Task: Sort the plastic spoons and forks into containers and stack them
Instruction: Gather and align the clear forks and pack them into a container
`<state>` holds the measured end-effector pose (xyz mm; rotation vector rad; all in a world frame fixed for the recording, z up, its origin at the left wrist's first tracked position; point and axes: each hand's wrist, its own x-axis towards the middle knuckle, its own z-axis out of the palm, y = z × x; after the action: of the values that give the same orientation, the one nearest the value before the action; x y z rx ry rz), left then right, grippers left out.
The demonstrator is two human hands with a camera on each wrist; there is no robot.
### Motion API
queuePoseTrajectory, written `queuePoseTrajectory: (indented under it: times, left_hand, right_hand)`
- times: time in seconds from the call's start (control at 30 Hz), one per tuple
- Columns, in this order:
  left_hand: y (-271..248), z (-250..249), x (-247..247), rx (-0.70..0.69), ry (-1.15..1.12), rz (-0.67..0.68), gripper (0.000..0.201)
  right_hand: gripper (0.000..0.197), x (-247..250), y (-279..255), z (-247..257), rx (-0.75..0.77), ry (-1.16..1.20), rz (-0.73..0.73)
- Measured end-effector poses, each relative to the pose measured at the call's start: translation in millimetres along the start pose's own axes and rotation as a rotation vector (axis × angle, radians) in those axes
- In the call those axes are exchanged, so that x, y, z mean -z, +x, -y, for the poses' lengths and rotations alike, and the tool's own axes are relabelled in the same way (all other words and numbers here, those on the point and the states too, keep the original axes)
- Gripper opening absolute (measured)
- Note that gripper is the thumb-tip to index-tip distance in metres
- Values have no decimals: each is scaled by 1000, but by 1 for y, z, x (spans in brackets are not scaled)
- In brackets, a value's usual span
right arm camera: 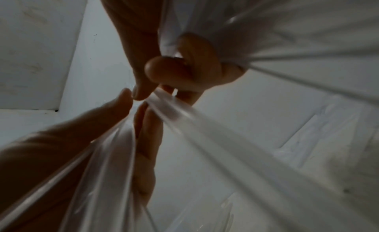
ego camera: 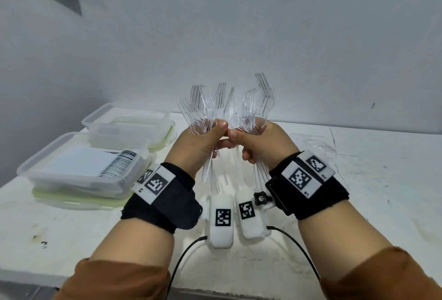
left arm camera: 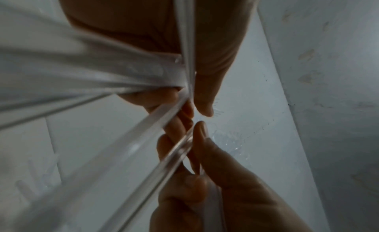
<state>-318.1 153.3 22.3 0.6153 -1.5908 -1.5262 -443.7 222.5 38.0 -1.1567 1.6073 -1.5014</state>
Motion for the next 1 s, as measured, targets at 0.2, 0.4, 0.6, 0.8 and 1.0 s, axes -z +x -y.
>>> queuePoseTrajectory:
  times: [0.2,0.4,0.6,0.8,1.0]
  left_hand:
    - [4,5,-9,-38,25,22,16]
    - [11,7,-24,-86,-106,-39,21]
    - [13,13,-36,-90,-130,-29,52]
    - [16,11,-49,-112,-64,-26,39]
    - [13,5,-59,-136,-20,6,40]
  right_hand:
    - [24,14,-2,-2,69,-38,28]
    - [21,34,-3,-1,62,-55,85]
    - [13,50,-2,-7,64,-64,117]
    - [16,60,-2,-9,57,-43,134]
    - [23,68,2,-9,40,-31,134]
